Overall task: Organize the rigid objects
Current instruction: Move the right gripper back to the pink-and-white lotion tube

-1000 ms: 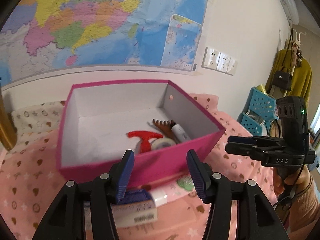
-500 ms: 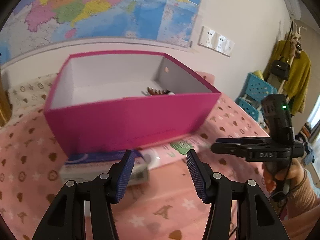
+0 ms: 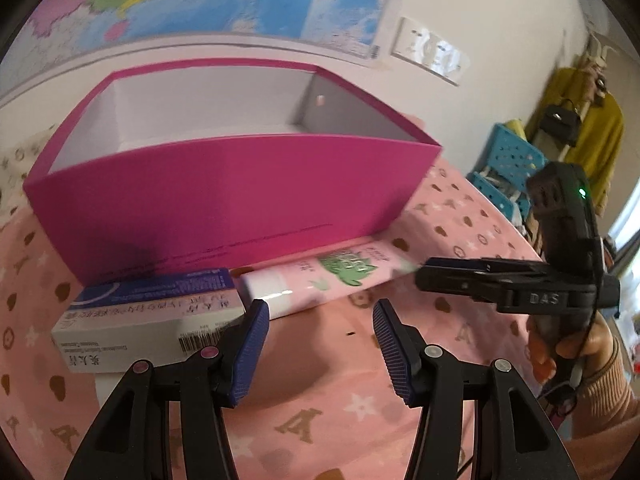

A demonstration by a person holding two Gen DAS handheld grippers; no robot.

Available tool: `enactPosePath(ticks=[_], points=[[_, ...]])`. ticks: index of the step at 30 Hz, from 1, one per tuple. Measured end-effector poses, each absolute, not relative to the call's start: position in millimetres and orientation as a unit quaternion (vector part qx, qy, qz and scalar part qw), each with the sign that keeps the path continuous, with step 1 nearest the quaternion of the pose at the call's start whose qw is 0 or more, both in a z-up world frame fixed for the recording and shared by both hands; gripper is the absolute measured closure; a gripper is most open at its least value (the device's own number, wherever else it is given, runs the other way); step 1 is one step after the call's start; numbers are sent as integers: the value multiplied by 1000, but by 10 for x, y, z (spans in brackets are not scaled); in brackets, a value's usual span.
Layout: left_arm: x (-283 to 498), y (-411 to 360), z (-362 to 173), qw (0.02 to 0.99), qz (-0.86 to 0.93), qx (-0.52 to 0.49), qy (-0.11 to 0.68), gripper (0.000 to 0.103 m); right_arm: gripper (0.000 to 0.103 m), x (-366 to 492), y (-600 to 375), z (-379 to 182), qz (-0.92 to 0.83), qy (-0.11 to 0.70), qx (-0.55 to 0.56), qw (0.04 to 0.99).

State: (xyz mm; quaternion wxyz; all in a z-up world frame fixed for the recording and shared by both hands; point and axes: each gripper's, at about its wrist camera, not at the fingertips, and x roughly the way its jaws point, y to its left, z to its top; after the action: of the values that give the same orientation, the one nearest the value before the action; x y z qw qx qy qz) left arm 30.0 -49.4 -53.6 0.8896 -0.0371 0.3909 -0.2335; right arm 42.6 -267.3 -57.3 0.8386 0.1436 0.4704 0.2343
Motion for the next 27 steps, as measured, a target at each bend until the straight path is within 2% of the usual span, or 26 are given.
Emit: enactPosePath(ticks=[23, 25, 27], points=[[493, -520, -597, 881, -222, -63, 414, 46, 49, 564, -2689, -646, 243, 471, 188, 827], [519, -466, -593, 884, -208, -80, 412, 41, 49, 565, -2696, -648, 244, 471, 190, 826], [559, -443, -613, 884, -200, -90, 413, 40, 49, 560, -2698, -651, 244, 471, 190, 826]])
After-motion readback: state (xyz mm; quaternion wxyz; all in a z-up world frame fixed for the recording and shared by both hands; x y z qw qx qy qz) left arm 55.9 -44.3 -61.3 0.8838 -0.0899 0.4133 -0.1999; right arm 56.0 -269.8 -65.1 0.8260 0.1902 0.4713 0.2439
